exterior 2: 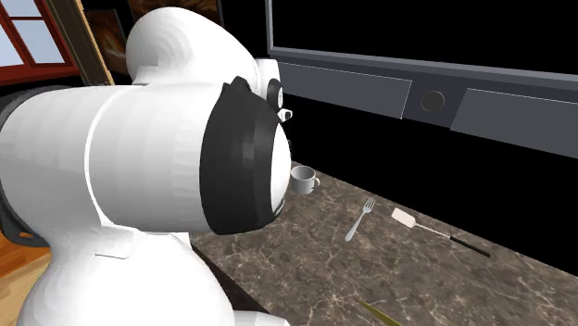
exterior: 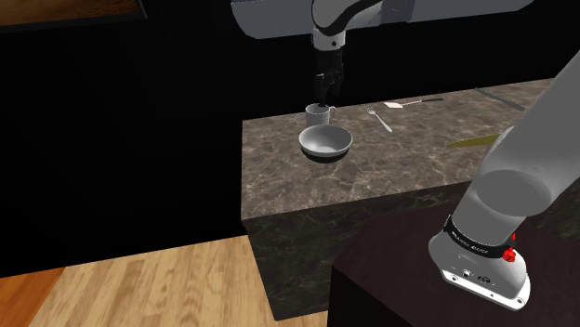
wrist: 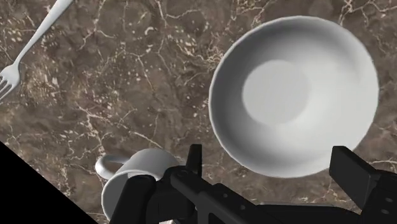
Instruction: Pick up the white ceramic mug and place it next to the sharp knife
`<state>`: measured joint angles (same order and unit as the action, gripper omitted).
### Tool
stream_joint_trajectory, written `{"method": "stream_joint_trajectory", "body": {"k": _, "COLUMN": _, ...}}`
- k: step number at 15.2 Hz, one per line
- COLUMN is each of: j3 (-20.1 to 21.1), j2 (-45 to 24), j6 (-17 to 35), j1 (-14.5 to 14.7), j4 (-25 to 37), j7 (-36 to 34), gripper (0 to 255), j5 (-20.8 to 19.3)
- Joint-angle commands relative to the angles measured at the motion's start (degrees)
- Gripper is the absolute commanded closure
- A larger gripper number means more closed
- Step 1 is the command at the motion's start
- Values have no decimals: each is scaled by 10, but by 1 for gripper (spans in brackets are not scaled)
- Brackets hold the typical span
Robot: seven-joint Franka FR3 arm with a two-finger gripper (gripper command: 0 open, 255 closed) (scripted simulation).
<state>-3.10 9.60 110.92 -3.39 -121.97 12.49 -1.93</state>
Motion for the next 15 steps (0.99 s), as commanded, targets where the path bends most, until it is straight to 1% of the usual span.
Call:
{"method": "stream_joint_trajectory", "body": {"k": 1, "j3": -5, "j2": -40, "j6": 15, "j1": -4, "j4": 24, "j7": 7, "gripper": 0, "j5": -3}}
{"method": "stream_joint_trajectory", "body": {"k": 7, "j3": -15, "j2": -169, "j6": 47, "j1": -14, "j4": 116, "j7": 23, "gripper": 0, "j5": -7}}
{"method": "stream_joint_trajectory", "body": {"k": 13, "j3": -22, "j2": -304, "j6": 54, "j1": -26, "j4": 239, "j7": 38, "gripper": 0, "j5": -7}}
{"method": "stream_joint_trajectory", "body": {"k": 15, "j3": -21, "j2": -308, "j6": 61, "j1": -27, "j4": 236, "j7": 38, "gripper": 0, "j5": -7}}
